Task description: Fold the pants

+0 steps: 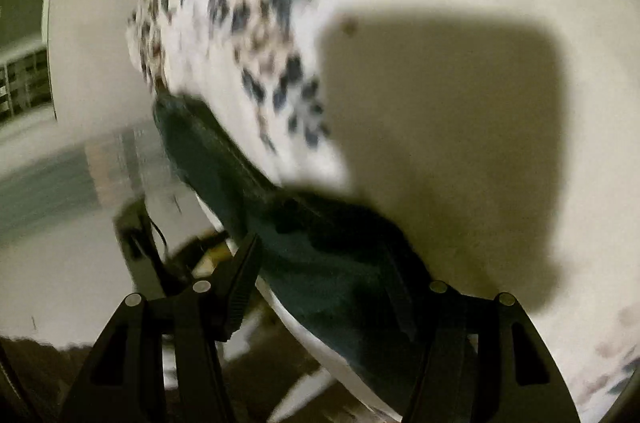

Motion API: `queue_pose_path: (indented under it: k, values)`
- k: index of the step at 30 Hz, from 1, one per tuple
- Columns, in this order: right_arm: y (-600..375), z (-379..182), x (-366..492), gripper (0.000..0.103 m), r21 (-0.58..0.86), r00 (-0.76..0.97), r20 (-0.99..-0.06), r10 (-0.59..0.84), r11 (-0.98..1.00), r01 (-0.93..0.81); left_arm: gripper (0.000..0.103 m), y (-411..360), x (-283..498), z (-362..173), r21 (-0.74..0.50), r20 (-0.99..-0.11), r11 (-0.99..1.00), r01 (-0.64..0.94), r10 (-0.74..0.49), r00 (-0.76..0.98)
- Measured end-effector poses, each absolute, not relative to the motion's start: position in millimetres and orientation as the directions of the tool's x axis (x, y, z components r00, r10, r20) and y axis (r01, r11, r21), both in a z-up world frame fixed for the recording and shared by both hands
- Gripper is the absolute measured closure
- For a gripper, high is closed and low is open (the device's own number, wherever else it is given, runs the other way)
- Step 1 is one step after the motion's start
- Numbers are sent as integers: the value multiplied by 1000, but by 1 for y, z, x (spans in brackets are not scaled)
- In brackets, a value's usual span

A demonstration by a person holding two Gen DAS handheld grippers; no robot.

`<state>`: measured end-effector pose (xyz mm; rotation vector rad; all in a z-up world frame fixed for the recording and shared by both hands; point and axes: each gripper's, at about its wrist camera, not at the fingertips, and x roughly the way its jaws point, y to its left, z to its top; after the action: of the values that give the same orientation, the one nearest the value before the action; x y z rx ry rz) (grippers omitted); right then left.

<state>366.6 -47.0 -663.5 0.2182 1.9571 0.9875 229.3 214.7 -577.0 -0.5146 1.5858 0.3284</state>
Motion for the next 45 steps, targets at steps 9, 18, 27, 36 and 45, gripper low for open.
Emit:
queue_pose_path:
  k: [9,18,27,36,45]
  values:
    - [-41,-647,368,40,695,-565,-696,442,610,-379,11,216,232,-580,-98,-992,858,-503,-127,-23]
    - [-22,-653,351,75,518,-419,-849,323,667,-535,9,211,239,-586,-94,-992,869,-486,-123,-27]
    - [-72,-650,384,78,686,-423,-693,583,714,-141,9,215,241,-589,-109,-991,875,-472,-134,-20]
    - [-45,-670,373,73,618,-493,-738,461,756,-218,9,214,242,-591,-104,-991,888,-447,-129,-26]
    - [-166,-607,402,81,602,-123,-791,599,798,20,9,219,237,-578,-145,-986,891,-429,-168,-15]
